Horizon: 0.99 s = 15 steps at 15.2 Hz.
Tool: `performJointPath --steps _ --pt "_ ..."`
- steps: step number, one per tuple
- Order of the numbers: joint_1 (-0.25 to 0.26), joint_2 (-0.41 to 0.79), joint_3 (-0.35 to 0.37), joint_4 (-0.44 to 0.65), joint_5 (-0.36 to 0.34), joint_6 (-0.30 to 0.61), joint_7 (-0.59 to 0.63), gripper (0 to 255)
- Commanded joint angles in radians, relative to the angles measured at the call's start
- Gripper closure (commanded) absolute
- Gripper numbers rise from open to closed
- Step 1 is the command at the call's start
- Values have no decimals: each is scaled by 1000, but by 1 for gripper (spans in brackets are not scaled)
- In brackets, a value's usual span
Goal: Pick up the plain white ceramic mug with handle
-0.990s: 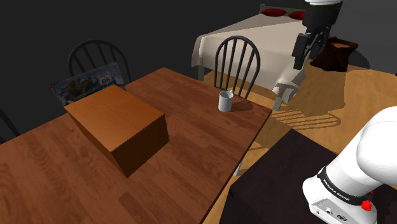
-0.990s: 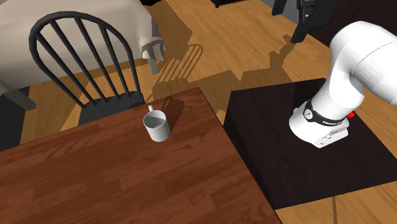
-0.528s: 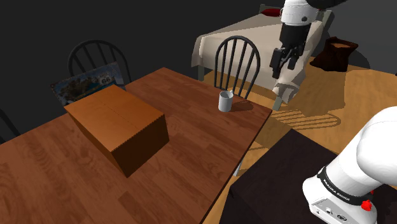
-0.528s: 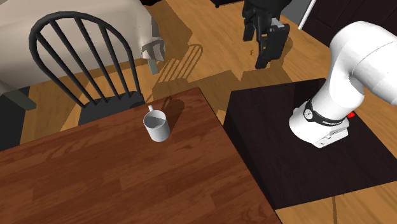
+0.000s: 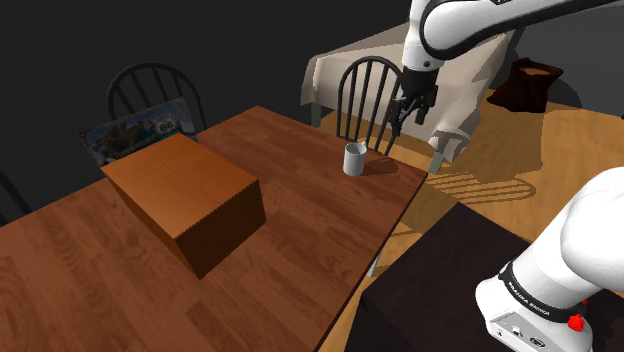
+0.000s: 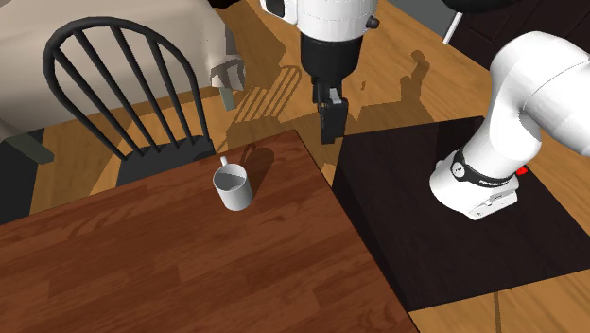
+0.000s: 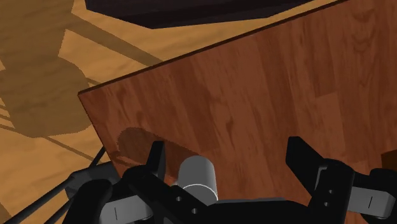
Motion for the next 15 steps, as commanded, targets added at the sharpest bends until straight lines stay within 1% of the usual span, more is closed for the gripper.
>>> performJointPath --steps 1,8,15 --pt "1 79 -6 23 6 69 3 0" --pt "6 339 -18 122 39 266 11 0" --pt "2 606 -19 289 90 402 4 0"
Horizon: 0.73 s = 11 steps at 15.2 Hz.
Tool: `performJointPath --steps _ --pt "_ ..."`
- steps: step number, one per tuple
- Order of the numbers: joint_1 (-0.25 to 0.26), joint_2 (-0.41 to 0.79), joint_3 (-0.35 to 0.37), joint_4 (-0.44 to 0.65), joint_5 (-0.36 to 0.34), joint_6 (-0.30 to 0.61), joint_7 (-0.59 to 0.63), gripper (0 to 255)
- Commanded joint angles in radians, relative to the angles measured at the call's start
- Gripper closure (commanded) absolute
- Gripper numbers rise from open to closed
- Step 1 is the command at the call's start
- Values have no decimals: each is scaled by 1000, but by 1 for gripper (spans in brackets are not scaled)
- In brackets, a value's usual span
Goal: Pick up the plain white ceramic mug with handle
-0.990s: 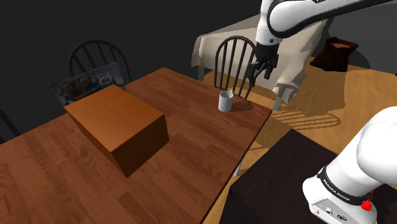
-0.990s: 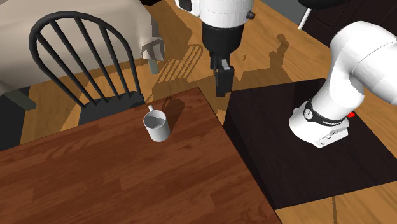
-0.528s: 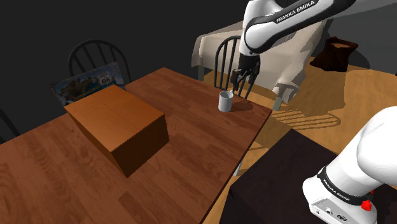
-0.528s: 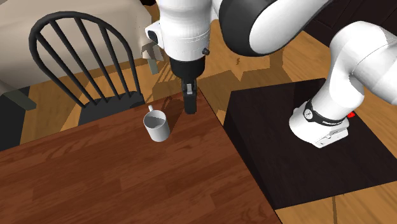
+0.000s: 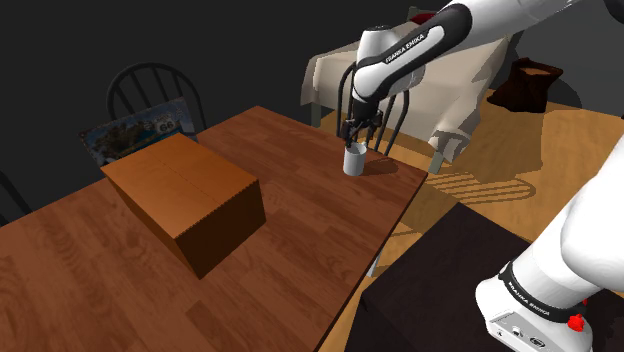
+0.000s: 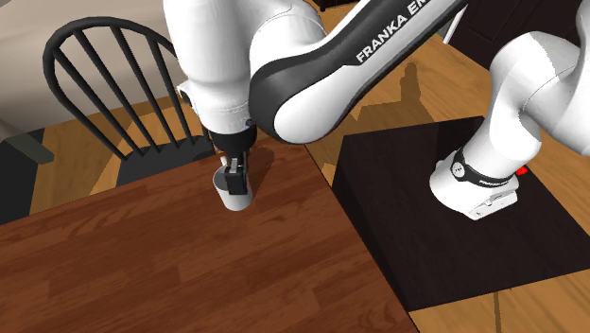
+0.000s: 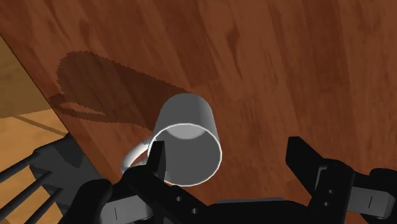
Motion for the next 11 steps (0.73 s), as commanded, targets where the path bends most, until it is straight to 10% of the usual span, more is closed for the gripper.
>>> performJointPath --steps 1,11 --pt "-4 78 1 64 16 25 -6 0" --pt "-14 236 10 122 44 137 -14 0"
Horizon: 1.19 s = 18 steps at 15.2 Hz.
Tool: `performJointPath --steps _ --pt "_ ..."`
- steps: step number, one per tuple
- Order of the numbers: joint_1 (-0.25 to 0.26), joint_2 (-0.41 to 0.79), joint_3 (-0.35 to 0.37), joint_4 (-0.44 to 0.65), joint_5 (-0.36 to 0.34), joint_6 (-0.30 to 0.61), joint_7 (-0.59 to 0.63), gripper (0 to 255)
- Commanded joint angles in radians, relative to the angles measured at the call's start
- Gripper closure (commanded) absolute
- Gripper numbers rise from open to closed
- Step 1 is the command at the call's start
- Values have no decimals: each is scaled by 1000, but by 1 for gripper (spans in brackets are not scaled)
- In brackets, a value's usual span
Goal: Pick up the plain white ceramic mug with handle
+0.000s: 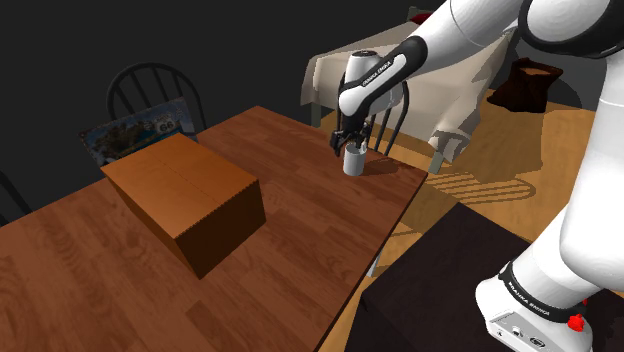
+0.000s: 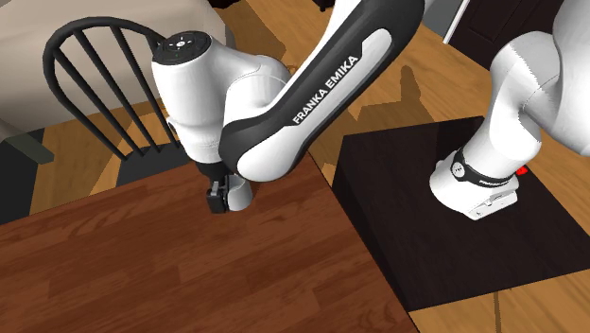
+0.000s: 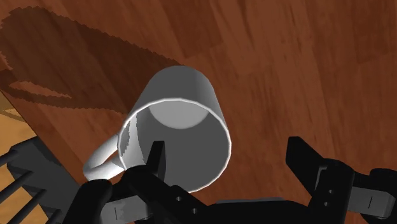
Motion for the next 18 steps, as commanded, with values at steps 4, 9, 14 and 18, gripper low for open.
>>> performJointPath --steps 4,9,14,18 --pt "-1 13 1 -3 2 16 -2 255" --pt "-2 13 1 -3 2 17 -2 255" --pt "0 -6 -1 1 -1 -7 0 255" --pt "2 -43 -3 10 -6 -52 3 255"
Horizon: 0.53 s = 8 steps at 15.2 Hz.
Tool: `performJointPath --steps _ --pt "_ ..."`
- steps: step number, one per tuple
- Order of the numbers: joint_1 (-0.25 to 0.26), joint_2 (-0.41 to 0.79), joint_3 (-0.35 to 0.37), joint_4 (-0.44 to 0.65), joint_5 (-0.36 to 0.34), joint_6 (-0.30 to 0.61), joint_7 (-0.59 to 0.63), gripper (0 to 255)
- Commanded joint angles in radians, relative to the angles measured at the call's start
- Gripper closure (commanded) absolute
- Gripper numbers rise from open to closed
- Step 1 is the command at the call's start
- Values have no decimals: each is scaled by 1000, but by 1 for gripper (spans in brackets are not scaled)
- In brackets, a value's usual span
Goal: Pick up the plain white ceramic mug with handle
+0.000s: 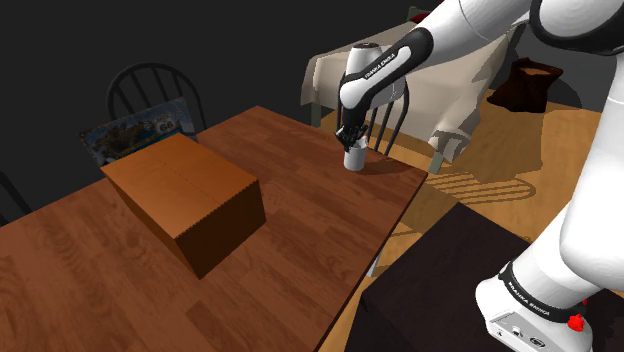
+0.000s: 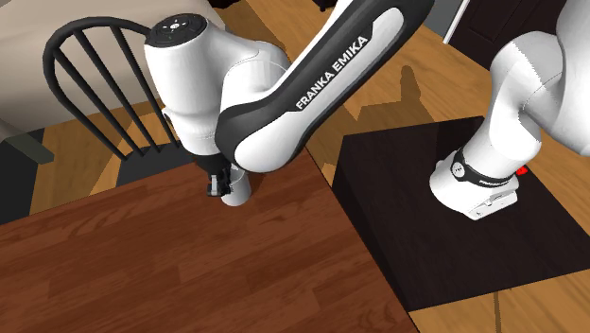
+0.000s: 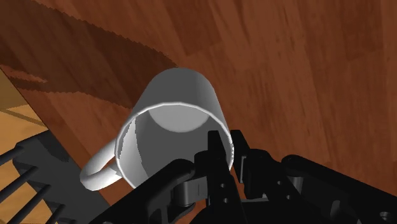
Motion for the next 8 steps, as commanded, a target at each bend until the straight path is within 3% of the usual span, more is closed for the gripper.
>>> performJointPath --steps 1,8 --pt "2 -16 -1 8 -3 -24 3 255" --pt "4 -73 -4 32 -11 -105 7 255"
